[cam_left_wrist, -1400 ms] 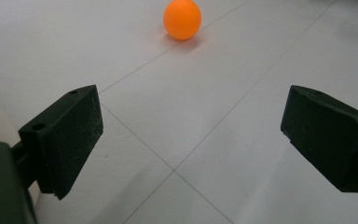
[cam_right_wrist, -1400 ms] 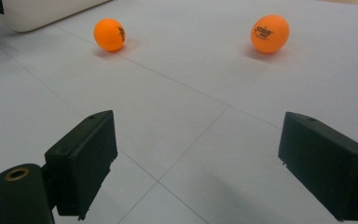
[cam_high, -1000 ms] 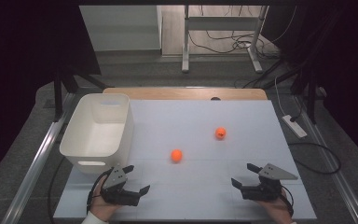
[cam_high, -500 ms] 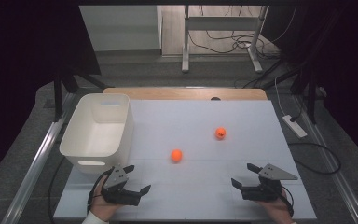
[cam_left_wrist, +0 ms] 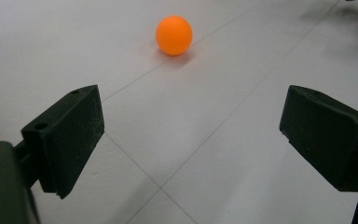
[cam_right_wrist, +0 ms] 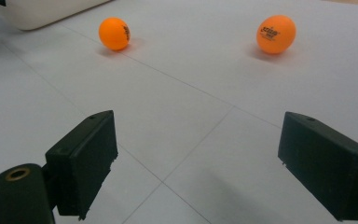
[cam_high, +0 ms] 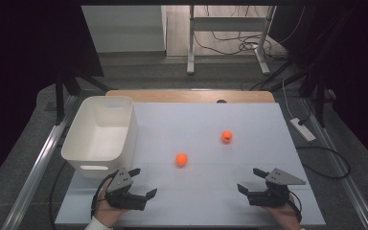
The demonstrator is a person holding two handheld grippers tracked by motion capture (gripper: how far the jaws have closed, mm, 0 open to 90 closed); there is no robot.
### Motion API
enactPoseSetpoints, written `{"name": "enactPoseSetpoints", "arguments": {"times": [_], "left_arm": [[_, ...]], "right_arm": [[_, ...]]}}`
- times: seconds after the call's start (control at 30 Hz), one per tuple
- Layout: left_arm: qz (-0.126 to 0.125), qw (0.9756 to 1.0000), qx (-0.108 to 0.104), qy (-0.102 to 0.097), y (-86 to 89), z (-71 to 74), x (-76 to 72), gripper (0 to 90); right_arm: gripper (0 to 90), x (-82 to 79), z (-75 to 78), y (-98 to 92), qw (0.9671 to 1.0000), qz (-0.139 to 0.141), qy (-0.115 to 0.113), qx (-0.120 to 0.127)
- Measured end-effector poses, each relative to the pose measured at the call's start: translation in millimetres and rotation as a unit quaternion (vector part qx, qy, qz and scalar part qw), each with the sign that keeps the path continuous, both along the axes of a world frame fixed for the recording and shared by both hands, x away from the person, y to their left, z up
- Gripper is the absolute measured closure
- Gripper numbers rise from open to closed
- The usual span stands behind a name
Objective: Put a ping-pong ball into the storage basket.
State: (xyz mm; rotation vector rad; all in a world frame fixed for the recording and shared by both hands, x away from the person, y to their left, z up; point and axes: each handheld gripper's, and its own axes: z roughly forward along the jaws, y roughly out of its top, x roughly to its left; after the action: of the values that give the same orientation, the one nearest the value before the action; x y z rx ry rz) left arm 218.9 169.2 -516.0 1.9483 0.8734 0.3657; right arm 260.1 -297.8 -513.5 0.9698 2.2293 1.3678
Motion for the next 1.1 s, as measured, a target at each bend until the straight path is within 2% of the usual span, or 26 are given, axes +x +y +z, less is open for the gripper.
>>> {"name": "enactPoseSetpoints", "arguments": {"times": [0.27,0.67,1.1], "left_arm": [[-0.009,0.9999,0.002,0.005,-6.2,8.0,2.2,9.0],[-0.015,0.9999,0.003,-0.002,-14.8,17.1,8.5,9.0],[-0.014,0.9998,0.015,0.004,-21.4,20.0,14.0,9.1]], "right_arm": [[11.6,0.4,0.0,1.8,1.0000,0.003,0.000,-0.005],[11.6,0.4,-0.4,2.3,0.9999,0.003,-0.001,-0.010],[11.7,0.5,-0.8,2.2,0.9999,0.001,0.000,-0.013]]}}
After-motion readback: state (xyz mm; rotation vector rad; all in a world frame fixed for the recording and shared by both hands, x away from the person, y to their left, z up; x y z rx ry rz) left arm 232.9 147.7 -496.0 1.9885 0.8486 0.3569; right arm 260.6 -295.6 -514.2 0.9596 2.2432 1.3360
